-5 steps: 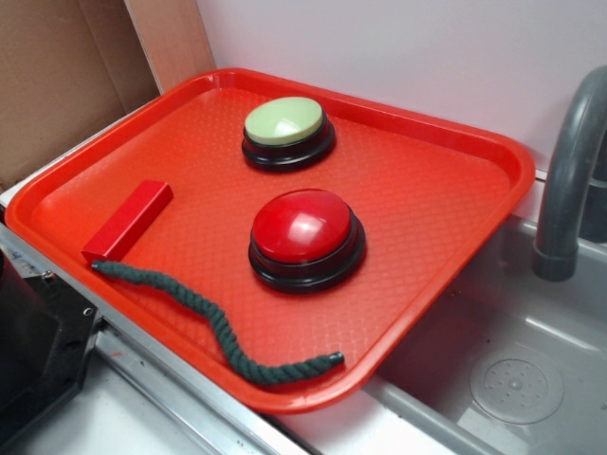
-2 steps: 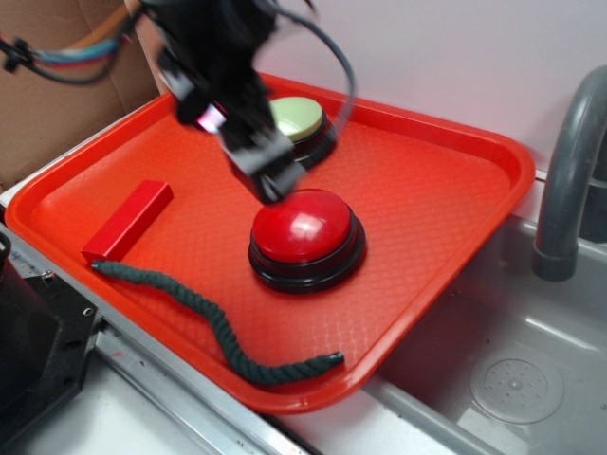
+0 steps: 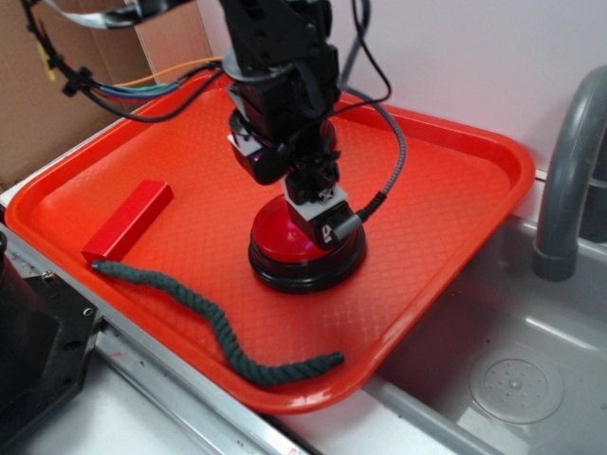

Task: Push the red button.

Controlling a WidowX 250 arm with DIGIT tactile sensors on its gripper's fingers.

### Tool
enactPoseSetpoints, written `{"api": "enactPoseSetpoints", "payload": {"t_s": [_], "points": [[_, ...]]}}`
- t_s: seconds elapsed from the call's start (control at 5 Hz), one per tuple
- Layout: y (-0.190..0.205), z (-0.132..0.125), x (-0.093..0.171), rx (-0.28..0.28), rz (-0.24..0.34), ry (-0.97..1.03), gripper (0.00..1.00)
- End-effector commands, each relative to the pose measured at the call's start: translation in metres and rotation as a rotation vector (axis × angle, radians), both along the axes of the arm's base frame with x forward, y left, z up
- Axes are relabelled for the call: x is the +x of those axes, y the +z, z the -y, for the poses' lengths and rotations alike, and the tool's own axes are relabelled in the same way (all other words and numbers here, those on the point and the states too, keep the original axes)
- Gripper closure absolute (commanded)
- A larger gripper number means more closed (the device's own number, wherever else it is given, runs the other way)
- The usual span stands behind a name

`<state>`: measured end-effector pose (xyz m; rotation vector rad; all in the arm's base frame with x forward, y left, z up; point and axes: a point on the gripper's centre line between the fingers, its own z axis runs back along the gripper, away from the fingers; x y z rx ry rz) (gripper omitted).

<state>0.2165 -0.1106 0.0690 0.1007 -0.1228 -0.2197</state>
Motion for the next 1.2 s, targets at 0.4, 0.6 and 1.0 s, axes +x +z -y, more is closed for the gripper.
{"api": "enactPoseSetpoints", "payload": {"t_s": [0.4, 0.6, 1.0], "points": [[-0.005, 0.006, 0.014, -0.066, -0.094, -0.042, 0.00], [0.047, -0.005, 0.015, -0.108, 0.075, -0.025, 0.00], [0.093, -0.025, -0.005, -0.140, -0.006, 0.100, 0.00]]}}
